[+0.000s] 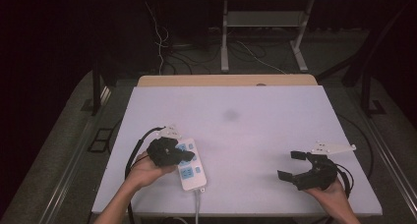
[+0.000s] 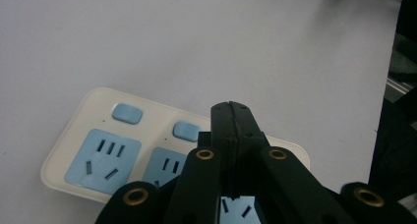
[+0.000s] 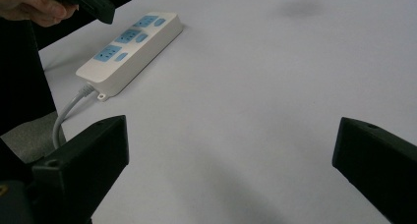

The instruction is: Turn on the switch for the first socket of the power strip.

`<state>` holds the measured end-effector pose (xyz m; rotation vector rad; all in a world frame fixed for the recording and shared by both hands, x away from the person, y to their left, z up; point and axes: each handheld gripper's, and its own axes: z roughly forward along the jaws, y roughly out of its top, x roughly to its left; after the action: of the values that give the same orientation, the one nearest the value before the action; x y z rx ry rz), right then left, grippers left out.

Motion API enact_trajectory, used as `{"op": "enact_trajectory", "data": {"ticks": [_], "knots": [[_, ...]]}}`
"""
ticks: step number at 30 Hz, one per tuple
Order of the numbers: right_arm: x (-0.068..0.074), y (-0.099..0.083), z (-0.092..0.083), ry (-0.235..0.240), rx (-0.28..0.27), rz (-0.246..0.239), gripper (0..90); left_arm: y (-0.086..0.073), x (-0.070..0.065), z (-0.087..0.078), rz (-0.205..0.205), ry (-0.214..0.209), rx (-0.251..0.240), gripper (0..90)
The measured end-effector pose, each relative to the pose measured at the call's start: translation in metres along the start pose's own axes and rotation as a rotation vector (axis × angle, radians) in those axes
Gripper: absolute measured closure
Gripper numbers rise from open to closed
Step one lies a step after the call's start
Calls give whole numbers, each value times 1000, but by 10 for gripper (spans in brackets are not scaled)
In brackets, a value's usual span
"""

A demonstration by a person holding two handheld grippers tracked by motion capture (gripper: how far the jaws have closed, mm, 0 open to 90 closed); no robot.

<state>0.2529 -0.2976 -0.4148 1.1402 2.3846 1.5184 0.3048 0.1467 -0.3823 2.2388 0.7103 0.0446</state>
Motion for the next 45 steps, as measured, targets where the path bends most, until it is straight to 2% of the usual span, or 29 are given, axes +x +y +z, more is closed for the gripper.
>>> {"op": "enact_trajectory", "data": {"ticks": [6,16,22,31,36,40,45], "knots": [[0,0,0,3,-2,1,2,-5,0,-10,-23,26,-36,892],[2,1,1,8,1,-5,2,-20,3,-28,-84,66,-110,890],[2,1,1,9,0,-4,2,-35,3,-40,-143,106,-194,881],[2,1,2,12,5,-5,2,-52,-9,-43,-180,125,-290,826],[3,1,2,15,6,-6,2,-58,-15,-43,-176,124,-329,703],[3,1,3,17,8,-7,2,-60,-20,-38,-162,135,-314,475],[3,1,3,18,11,-7,2,-64,-26,-32,-170,151,-322,242]]}}
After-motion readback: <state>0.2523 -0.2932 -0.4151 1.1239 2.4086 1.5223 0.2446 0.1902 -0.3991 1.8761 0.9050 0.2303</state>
